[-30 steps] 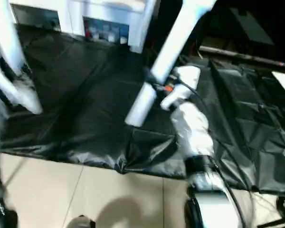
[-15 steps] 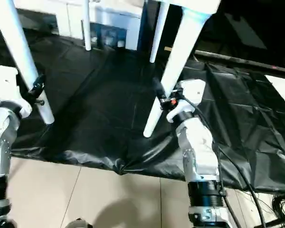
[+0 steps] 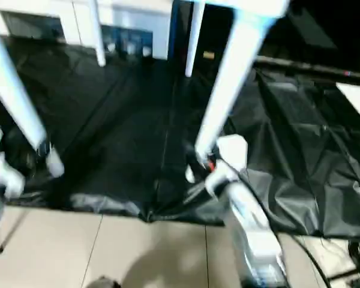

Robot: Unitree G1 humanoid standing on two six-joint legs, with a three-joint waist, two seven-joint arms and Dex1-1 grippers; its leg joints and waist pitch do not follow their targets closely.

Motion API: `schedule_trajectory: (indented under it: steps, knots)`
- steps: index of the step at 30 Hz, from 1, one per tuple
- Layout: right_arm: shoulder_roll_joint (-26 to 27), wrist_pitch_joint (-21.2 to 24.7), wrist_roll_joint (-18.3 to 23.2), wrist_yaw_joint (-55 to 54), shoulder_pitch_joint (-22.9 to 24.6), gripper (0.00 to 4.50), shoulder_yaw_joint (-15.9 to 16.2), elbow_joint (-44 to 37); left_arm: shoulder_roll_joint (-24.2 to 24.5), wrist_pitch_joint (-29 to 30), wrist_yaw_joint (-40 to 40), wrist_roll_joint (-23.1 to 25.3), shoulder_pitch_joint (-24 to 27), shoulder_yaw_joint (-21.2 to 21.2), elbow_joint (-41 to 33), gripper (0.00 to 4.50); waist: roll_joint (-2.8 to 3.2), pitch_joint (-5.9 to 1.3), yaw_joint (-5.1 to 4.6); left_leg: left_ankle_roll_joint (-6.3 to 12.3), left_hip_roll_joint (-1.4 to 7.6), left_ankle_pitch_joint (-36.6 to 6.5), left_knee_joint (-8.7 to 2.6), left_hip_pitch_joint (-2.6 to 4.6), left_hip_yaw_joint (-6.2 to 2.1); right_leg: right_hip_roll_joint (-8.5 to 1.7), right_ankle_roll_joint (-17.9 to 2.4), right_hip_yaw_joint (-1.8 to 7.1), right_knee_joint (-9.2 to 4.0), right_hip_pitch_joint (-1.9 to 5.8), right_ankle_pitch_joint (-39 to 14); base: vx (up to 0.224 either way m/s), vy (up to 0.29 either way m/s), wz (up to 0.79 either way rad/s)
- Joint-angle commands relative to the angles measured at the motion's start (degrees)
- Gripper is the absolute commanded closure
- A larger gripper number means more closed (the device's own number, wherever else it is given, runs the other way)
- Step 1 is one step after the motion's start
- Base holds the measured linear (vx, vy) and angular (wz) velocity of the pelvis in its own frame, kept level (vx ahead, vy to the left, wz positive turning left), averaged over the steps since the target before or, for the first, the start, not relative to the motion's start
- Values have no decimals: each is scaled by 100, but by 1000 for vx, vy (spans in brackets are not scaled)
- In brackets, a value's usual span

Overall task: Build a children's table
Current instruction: Flip table

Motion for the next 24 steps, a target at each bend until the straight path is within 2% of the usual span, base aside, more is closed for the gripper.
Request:
schedule_trajectory:
  steps: [1, 2, 6, 7, 8, 9, 10, 11, 15, 16, 17, 18, 20, 21, 22, 24]
  knots:
    - [-82, 241, 21, 54, 77, 132, 155, -339, -100, -68, 14, 108, 156, -269, -81, 107, 146, -238, -35, -400, 208, -2261, -477, 214, -89, -287, -342, 178, -476, 37, -913, 0, 0, 0]
    - [-93, 296, 4, 27, 92, 132, 152, -370, -107, -71, 35, 125, 179, -266, -71, 107, 124, -230, -52, -406, 204, -2357, -475, 216, -94, -290, -285, 193, -503, 15, -1218, 0, 0, 0]
    - [-147, 406, -112, -76, 103, 132, 110, -328, -110, -366, 281, 385, 140, -290, 314, 107, 129, -187, -69, -463, 186, -2701, -485, 239, -119, -321, -126, 209, -601, -57, -2087, -13, -2, 0]
    - [-156, 365, -130, -59, 68, 132, 148, -286, -94, -416, 358, 436, 18, -298, 443, 107, 100, -178, -87, -488, 180, -2804, -491, 245, -132, -319, -93, 202, -609, -64, -2277, 0, 0, 0]
    - [-173, 355, -122, -47, 58, 132, 182, -291, -91, -447, 409, 468, -49, -305, 502, 107, 115, -188, -99, -504, 177, -2840, -489, 254, -141, -324, -77, 205, -611, -70, -2329, 0, 0, 0]
    - [-172, 354, -124, -49, 53, 132, 184, -287, -89, -447, 415, 472, -58, -305, 509, 107, 125, -191, -102, -512, 179, -2838, -492, 256, -148, -324, -82, 203, -608, -70, -2293, 0, 0, 0]
    - [-150, 357, -162, -102, -58, 132, 225, -216, -51, -460, 538, 565, -258, -292, 653, 107, 125, -207, -127, -516, 178, -2725, -500, 235, -155, -309, -139, 193, -576, -49, -1980, 0, 0, 0]
    - [-141, 364, -158, -108, -77, 132, 223, -205, -46, -449, 543, 565, -278, -288, 666, 107, 125, -207, -127, -516, 178, -2725, -500, 235, -155, -309, -139, 193, -576, -49, -1980, 0, 0, 0]
    - [54, 316, -109, -237, -542, 132, 139, 169, 60, -542, 557, 571, -688, -285, 999, 107, 144, -249, -189, -501, 159, -2427, -490, 192, -161, -303, -272, 172, -500, 2, -1457, 0, 0, 0]
    - [118, 266, -152, -351, -784, 132, 76, 453, 134, -704, 538, 627, -846, -325, 1229, 107, 137, -272, -187, -489, 156, -2285, -472, 198, -148, -301, -297, 173, -483, 3, -1289, 0, 0, 0]
    - [140, 241, -177, -400, -870, 132, 56, 562, 161, -734, 535, 647, -906, -337, 1319, 107, 146, -279, -186, -478, 145, -2234, -451, 222, -132, -293, -340, 180, -478, -23, -1197, 0, 0, 0]
    - [156, 218, -202, -441, -935, 132, 42, 648, 180, -742, 535, 662, -950, -343, 1390, 107, 150, -285, -181, -481, 150, -2189, -449, 225, -127, -294, -357, 184, -467, -14, -1117, 0, 0, 0]
    - [213, 54, -305, -532, -1309, 132, 32, 1159, 223, -789, 598, 690, -1307, -328, 1871, 107, 166, -299, -158, -501, 143, -2026, -429, 245, -102, -285, -432, 181, -439, -21, -854, 0, 0, 0]
    - [226, 30, -311, -537, -1368, 132, 33, 1242, 228, -775, 626, 697, -1374, -319, 1957, 135, 169, -307, -152, -504, 135, -2007, -422, 255, -98, -281, -450, 181, -430, -21, -819, 0, 0, 0]
    - [238, 13, -340, -576, -1456, 132, 39, 1383, 254, -777, 692, 752, -1471, -323, 2094, 142, 158, -315, -142, -501, 152, -1878, -426, 235, -102, -293, -477, 177, -412, 13, -624, 0, 0, 0]
    - [254, -44, -377, -607, -1575, 132, 46, 1599, 276, -795, 751, 791, -1604, -321, 2278, 142, 165, -319, -145, -496, 148, -1785, -425, 229, -100, -293, -507, 167, -394, 29, -472, 0, 0, 0]
